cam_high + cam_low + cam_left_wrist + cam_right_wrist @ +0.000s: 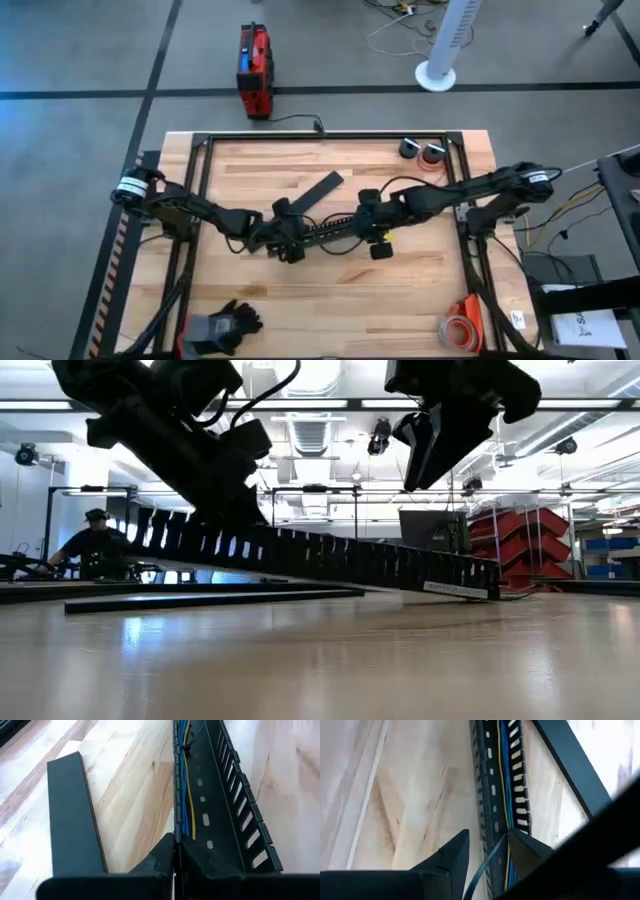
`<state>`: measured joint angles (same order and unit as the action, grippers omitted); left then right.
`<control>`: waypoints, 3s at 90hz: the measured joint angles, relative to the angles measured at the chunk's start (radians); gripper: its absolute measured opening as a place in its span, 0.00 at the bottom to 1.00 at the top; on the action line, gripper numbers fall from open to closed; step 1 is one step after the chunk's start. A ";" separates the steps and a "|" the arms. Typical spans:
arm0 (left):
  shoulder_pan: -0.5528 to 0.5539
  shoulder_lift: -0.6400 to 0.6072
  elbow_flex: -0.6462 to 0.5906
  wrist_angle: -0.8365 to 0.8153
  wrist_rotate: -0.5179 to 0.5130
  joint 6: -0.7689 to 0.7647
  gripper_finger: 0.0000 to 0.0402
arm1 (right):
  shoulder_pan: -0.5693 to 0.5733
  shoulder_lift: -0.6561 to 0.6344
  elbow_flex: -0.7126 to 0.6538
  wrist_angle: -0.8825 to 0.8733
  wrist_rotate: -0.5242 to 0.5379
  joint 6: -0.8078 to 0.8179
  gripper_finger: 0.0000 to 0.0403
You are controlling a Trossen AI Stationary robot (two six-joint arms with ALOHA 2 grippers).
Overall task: Ziptie cables
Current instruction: Put the ziptied cable wires in a black cable duct
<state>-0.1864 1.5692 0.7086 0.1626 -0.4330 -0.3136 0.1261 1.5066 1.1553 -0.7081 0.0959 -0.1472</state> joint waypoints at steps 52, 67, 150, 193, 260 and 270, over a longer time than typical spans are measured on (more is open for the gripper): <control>0.000 0.000 0.000 -0.018 0.003 0.097 0.02 | -0.002 0.034 -0.021 -0.153 0.015 0.055 0.24; 0.001 0.000 0.000 -0.021 -0.004 0.112 0.02 | -0.002 0.049 -0.034 -0.155 -0.026 0.088 0.19; 0.000 0.000 -0.011 -0.022 -0.002 0.095 0.02 | -0.026 0.134 -0.049 -0.189 0.144 0.116 0.10; 0.000 0.000 -0.011 -0.022 -0.001 0.084 0.02 | -0.143 0.024 -0.097 0.005 0.036 0.105 0.27; 0.000 0.000 -0.011 -0.021 -0.001 0.076 0.02 | -0.267 0.032 -0.216 0.333 -0.201 0.036 0.13; 0.000 0.000 -0.011 -0.022 -0.001 0.076 0.02 | -0.269 0.032 -0.217 0.347 -0.222 0.026 0.12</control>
<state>-0.1864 1.5692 0.6971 0.1410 -0.4339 -0.2371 -0.1429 1.5383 0.9386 -0.3608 -0.1259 -0.1212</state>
